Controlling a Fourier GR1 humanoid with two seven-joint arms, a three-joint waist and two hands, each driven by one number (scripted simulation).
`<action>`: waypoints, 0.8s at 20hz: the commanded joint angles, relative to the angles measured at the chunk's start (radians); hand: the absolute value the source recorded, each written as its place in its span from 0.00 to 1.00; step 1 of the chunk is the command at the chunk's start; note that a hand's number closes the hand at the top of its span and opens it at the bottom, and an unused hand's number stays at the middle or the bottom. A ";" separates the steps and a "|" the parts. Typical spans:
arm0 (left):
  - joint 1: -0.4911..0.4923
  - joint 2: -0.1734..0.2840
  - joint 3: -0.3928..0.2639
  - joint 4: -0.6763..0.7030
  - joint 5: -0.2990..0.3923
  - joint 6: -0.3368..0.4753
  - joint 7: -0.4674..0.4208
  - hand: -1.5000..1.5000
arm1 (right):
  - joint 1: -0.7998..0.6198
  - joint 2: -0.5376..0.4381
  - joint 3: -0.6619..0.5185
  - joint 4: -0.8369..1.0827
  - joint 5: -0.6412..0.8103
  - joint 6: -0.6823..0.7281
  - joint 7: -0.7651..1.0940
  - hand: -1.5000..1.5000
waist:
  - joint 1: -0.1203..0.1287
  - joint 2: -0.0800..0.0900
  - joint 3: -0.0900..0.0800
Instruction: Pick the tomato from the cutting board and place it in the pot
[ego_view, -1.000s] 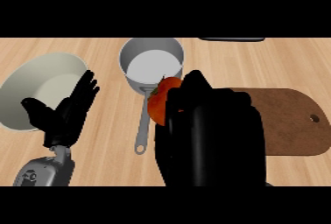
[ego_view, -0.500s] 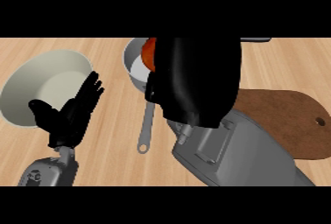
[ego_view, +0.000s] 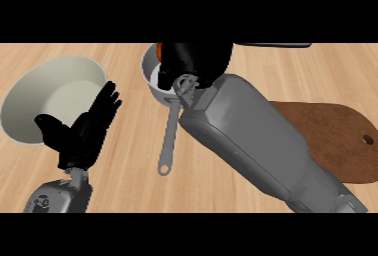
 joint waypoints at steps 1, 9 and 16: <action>0.008 -0.010 -0.012 0.007 0.000 -0.008 -0.013 0.50 | -0.004 0.010 -0.061 0.089 -0.073 -0.182 0.174 1.00 | 0.012 0.006 0.000; -0.035 -0.006 -0.003 0.002 0.003 -0.009 0.018 0.50 | 0.082 0.010 -0.052 0.139 -0.235 -0.469 0.104 0.00 | 0.021 0.006 0.002; -0.005 0.004 0.018 -0.032 0.002 0.010 0.041 0.50 | 0.062 0.010 -0.105 0.128 -0.039 -0.769 -0.010 0.00 | -0.014 -0.006 0.002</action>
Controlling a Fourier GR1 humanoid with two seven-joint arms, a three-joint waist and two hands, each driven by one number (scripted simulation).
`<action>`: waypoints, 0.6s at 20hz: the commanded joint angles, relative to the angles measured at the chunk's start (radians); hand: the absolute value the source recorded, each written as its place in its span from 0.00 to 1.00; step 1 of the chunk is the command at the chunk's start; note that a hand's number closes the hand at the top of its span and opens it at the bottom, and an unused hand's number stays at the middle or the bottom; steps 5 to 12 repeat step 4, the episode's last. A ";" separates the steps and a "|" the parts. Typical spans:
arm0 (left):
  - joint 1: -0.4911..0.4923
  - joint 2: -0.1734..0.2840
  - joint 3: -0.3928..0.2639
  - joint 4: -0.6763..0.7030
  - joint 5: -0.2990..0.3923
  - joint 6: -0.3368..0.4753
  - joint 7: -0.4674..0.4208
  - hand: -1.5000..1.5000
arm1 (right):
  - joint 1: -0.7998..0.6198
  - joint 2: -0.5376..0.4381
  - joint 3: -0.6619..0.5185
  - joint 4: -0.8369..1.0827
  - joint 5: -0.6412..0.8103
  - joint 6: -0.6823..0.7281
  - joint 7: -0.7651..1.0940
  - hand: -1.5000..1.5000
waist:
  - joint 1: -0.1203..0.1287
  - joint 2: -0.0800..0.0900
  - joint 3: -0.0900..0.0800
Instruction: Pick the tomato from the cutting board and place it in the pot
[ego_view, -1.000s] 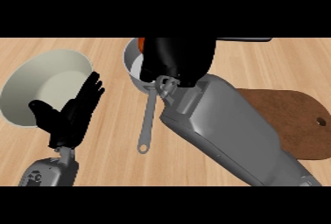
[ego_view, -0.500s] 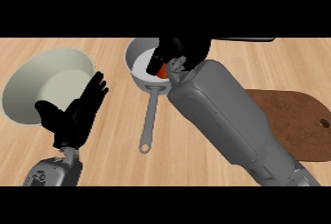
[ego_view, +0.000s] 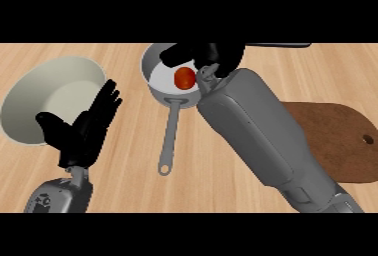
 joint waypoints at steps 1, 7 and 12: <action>0.042 -0.005 0.003 0.023 -0.003 -0.003 -0.036 0.50 | -0.016 0.008 -0.015 -0.005 0.094 -0.252 0.109 0.00 | -0.022 -0.004 -0.001; 0.017 0.035 0.055 -0.032 0.032 -0.008 0.034 0.50 | 0.005 0.008 -0.030 -0.033 0.152 -0.301 0.160 0.00 | -0.034 -0.012 0.000; 0.017 0.035 0.055 -0.032 0.032 -0.008 0.034 0.50 | 0.005 0.008 -0.030 -0.033 0.152 -0.301 0.160 0.00 | -0.034 -0.012 0.000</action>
